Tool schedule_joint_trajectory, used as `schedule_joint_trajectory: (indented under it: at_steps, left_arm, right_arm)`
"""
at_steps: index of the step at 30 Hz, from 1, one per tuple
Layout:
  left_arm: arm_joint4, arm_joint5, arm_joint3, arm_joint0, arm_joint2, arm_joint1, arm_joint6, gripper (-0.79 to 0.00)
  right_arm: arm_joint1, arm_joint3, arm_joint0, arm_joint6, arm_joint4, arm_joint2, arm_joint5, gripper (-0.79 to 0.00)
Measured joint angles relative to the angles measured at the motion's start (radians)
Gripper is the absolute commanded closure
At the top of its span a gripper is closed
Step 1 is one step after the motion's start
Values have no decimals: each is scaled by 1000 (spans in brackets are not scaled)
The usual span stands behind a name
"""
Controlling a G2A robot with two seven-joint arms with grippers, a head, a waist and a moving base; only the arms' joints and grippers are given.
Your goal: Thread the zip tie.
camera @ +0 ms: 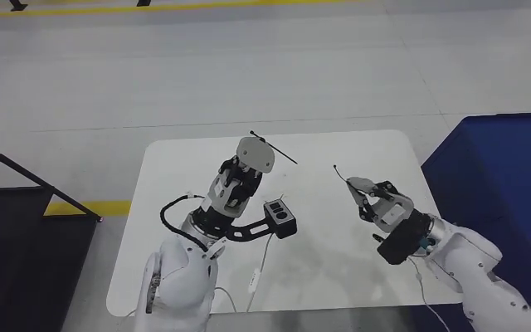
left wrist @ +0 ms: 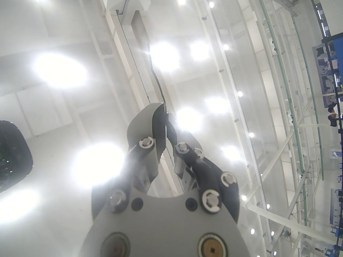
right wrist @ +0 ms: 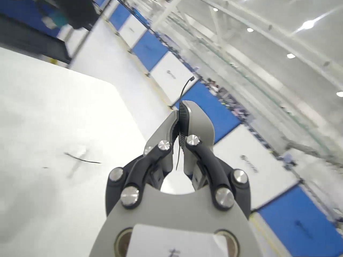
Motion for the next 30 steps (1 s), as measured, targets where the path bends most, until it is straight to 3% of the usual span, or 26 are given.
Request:
schedule_joint_trajectory:
  at_steps: [1, 4, 6, 10, 13, 18, 23, 30]
  left_arm:
    - [41, 24, -2, 4, 2, 2, -28, 0]
    - [165, 92, 7, 16, 13, 6, -120, 0]
    - [243, 119, 15, 24, 20, 8, -182, 0]
    - [500, 155, 32, 32, 34, 14, -341, 0]
    - [596, 138, 46, 38, 42, 14, -425, 0]
    - [579, 138, 41, 38, 42, 15, -401, 0]
    - [784, 150, 9, 84, 110, 26, -454, 0]
    - [888, 112, 22, 130, 162, 35, -512, 0]
  right_arm:
    - [6, 13, 9, 0, 55, 11, -134, 0]
    - [15, 59, 28, 7, 205, 29, -398, 0]
    - [22, 70, 31, 31, 292, 13, -467, 0]
    - [51, 72, 32, 122, 499, -48, -473, 0]
    - [56, 75, 36, 145, 572, -52, -472, 0]
    - [53, 71, 29, 139, 559, -59, -471, 0]
    - [51, 89, 2, 192, 734, -90, -472, 0]
    - [60, 93, 27, 316, 931, -112, -472, 0]
